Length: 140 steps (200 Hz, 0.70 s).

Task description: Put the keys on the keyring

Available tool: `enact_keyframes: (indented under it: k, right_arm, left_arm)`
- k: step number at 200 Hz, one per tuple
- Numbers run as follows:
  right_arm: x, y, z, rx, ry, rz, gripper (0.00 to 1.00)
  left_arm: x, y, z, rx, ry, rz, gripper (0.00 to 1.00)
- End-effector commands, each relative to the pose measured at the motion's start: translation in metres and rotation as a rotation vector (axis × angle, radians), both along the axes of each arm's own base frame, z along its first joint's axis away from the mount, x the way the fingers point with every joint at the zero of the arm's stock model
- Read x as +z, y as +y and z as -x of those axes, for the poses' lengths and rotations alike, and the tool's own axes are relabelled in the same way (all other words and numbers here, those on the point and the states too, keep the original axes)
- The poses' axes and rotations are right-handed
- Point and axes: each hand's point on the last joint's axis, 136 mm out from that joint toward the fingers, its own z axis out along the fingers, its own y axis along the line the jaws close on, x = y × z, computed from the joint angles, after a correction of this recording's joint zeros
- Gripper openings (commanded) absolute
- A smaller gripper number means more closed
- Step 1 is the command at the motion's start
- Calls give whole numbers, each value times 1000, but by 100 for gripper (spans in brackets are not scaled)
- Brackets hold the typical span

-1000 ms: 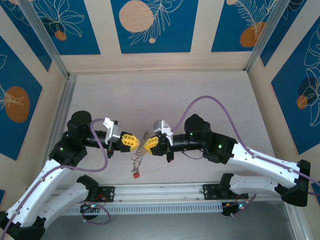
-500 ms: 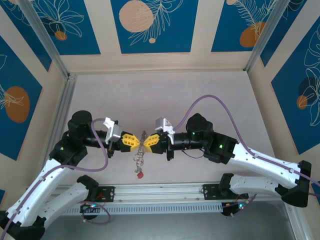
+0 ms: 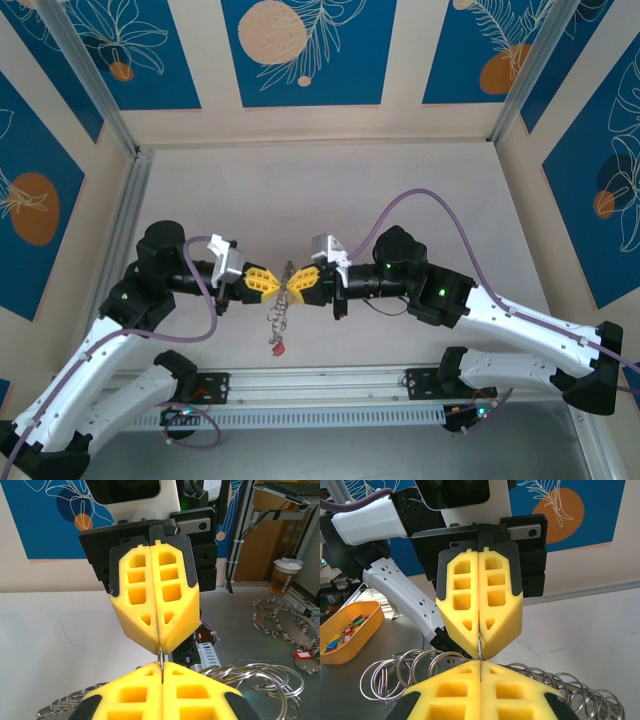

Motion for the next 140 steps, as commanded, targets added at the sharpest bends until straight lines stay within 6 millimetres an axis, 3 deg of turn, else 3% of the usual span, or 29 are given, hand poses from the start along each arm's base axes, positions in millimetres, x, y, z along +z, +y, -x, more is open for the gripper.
enact_keyframes:
  k: [1, 140]
  right_arm:
    - [38, -4, 1, 2, -79, -114, 0]
    - [48, 7, 2, 27, -131, -111, 0]
  left_arm:
    - [-3, 1, 2, -14, 15, -6, 0]
    - [-5, 2, 0, 8, 7, -15, 0]
